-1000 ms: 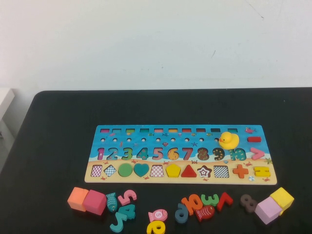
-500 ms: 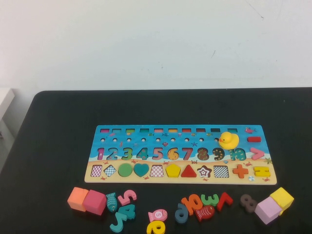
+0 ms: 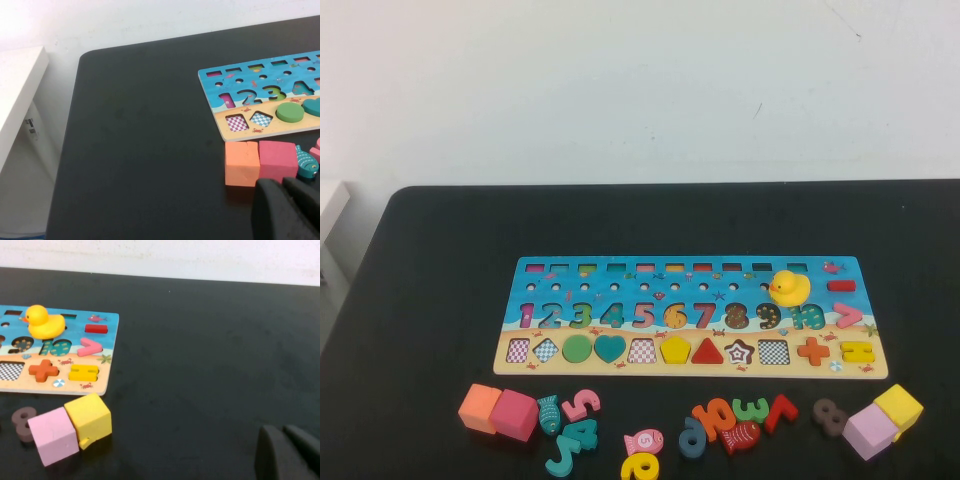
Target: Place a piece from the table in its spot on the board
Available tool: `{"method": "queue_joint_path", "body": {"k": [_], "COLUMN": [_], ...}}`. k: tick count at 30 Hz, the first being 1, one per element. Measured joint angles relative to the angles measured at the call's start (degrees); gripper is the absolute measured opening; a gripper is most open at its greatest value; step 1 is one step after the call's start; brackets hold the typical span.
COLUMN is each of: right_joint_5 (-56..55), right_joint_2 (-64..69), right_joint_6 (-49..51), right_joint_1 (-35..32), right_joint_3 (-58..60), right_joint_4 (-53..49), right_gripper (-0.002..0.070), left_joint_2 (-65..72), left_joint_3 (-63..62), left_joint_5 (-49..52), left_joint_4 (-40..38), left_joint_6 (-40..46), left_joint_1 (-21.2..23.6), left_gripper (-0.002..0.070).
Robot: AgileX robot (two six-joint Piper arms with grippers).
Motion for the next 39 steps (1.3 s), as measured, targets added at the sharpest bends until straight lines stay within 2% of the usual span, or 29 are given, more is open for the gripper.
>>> {"method": "queue_joint_path", "body": {"k": [29,36,39], "right_joint_5": [0.17,0.17,0.27], "right_joint_2": [0.00,0.00,0.00], "right_joint_6": [-1.71,0.02,3.93], "right_joint_1": [0.00,0.00,0.00], "right_joint_3": [0.00,0.00,0.00], "right_joint_4": [-0.20,-0.20,-0.20], "right_gripper": [0.0019,0.0019,0.0019], "left_joint_2": [0.00,0.00,0.00], "left_joint_3": [0.00,0.00,0.00], "left_joint_5": [0.00,0.00,0.00], "left_joint_4": [0.00,0.00,0.00], "left_joint_6": [0.00,0.00,0.00], "left_joint_1": [0.00,0.00,0.00], "left_gripper": [-0.0001,-0.0001,-0.0001]}}
